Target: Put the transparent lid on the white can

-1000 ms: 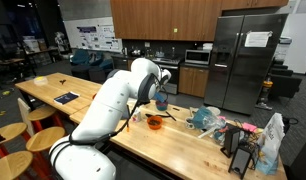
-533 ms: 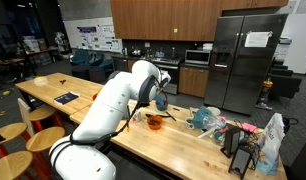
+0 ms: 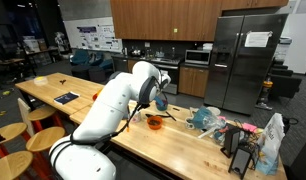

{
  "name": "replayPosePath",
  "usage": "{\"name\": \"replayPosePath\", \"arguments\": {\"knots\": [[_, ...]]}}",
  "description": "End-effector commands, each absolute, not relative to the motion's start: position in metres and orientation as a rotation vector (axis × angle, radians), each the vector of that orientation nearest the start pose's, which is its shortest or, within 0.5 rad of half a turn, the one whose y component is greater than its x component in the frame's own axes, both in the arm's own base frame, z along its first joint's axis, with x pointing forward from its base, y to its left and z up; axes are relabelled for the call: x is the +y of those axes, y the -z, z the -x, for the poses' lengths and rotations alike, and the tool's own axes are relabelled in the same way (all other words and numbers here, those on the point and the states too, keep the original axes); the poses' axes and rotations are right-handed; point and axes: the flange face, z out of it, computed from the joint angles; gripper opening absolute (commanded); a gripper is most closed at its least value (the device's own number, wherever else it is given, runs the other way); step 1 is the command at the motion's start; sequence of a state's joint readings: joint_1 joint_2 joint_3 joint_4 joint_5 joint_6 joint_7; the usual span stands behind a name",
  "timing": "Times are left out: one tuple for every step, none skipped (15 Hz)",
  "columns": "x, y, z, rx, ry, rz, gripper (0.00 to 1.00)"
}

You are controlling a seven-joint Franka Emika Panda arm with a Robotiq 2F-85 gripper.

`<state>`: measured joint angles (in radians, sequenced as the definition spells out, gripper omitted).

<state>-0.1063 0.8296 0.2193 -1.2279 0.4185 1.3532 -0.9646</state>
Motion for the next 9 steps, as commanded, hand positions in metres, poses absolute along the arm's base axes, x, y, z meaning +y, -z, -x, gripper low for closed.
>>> {"name": "replayPosePath", "arguments": {"knots": [[0.0894,-0.2702,-0.6677,-1.111,-0.433,1.971,0.58],[0.0897,-0.2702,-0.6676,-1.115,-0.433,1.970,0.66],[0.0901,-0.2705,-0.6677,-1.121,-0.431,1.967,0.72],[0.0902,-0.2710,-0.6677,-1.124,-0.429,1.966,0.80],[0.0900,-0.2714,-0.6680,-1.126,-0.426,1.966,0.86],[0.0900,-0.2723,-0.6682,-1.129,-0.424,1.967,0.93],[0.0899,-0.2728,-0.6685,-1.133,-0.422,1.969,1.00],[0.0898,-0.2745,-0.6683,-1.137,-0.422,1.971,1.00],[0.0899,-0.2766,-0.6679,-1.142,-0.423,1.977,1.00]]}}
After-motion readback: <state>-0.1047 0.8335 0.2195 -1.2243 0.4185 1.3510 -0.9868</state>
